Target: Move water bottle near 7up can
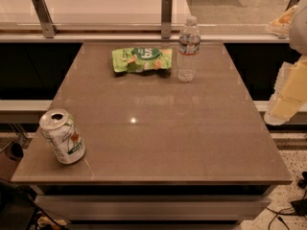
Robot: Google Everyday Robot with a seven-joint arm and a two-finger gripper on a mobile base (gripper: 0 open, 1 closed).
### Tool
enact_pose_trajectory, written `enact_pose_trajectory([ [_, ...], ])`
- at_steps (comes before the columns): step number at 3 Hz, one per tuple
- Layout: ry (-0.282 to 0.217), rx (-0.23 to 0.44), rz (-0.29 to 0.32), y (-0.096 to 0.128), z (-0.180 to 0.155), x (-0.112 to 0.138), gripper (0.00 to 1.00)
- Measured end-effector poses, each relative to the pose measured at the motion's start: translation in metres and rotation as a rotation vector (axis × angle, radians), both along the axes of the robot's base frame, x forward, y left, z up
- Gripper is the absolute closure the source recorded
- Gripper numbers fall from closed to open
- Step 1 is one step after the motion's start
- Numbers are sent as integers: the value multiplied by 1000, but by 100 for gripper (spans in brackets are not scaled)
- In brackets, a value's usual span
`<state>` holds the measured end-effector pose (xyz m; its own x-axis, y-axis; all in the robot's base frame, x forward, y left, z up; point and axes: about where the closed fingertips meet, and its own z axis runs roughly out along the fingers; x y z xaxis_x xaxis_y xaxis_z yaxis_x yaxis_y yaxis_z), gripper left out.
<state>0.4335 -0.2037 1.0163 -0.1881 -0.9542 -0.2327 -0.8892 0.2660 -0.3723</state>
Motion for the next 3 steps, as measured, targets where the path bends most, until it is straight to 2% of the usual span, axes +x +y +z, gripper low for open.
enact_pose_trajectory([
  [1, 0, 0, 0, 0, 0, 0, 0],
  [2, -41, 59, -34, -5, 3, 10, 0],
  [3, -101, 203, -103, -16, -4, 38, 0],
])
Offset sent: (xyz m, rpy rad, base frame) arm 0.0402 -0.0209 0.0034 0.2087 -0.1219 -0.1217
